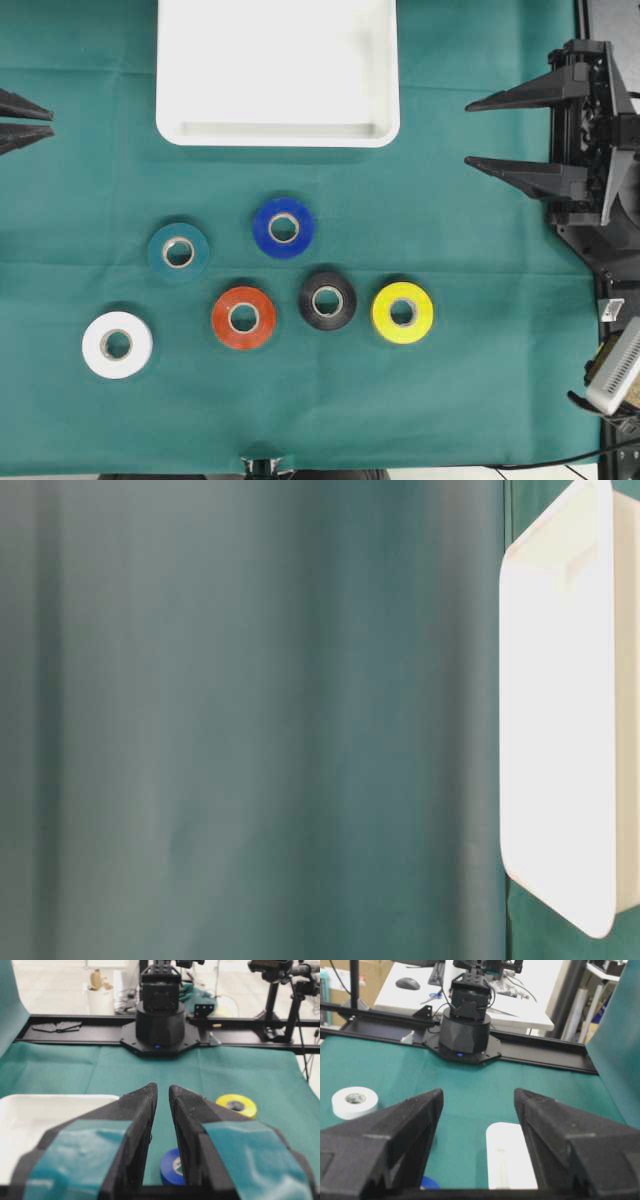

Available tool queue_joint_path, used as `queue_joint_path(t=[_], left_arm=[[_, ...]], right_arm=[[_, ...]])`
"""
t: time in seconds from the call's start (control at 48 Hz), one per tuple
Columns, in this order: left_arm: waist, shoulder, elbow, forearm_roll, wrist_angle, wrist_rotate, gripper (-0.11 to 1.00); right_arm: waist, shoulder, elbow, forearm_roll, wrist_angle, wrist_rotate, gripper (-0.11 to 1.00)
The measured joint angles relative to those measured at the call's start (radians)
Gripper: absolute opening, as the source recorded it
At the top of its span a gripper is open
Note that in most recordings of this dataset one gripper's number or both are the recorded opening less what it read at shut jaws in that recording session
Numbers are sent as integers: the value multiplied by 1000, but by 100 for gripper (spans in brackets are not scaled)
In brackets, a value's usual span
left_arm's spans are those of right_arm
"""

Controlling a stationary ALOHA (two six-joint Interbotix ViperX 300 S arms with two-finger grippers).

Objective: Put the tape alternately from left to right into the white case.
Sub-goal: 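Move both grippers inward from the sides toward the tape rolls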

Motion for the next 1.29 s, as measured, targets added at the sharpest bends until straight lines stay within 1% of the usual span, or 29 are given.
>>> queue_joint_path(t=[0.021,0.042,0.104,0.146,0.166,0.25,0.499,0.687,0.728,0.749,0.791,0.853,0.937,1.02,1.061,1.103,1.124,1.145,1.29], left_arm=[[0,0,0,-2,0,0,24],[0,0,3,-2,0,3,22],[-3,0,18,-15,2,-6,9],[-6,0,23,-15,2,-6,4],[-8,0,25,-17,2,-5,2],[-12,0,28,-17,3,0,2],[-14,6,32,-18,48,-6,2],[-14,9,32,-18,52,-8,2],[-15,9,32,-20,52,-8,3],[-14,9,32,-20,52,-6,5],[-14,9,32,-20,52,-6,12],[-15,9,32,-20,52,-6,26],[-15,9,34,-20,52,-6,50],[-15,9,34,-20,54,-5,75],[-15,8,34,-21,54,-6,85],[-14,9,34,-20,54,-6,93],[-15,9,34,-20,54,-6,94],[-15,9,34,-20,52,-6,95],[-14,12,34,-20,54,-6,94]], right_arm=[[-2,0,-2,0,0,0,24],[-2,0,-2,0,0,2,22],[-3,0,0,0,0,11,9],[-5,3,3,0,0,17,2],[-5,6,5,0,0,20,-1],[-6,9,11,0,0,26,-8],[-6,28,15,0,0,26,-9],[-14,29,15,0,0,28,-8],[-15,31,17,0,0,28,-5],[-15,31,18,0,0,28,-3],[-17,32,18,0,0,28,2],[-17,34,23,0,0,28,12],[-17,41,28,0,0,28,32],[-20,48,29,0,0,28,57],[-21,51,31,0,0,28,69],[-26,54,31,0,0,28,80],[-28,55,31,0,0,28,84],[-29,57,31,0,0,28,86],[-40,66,31,0,0,28,86]])
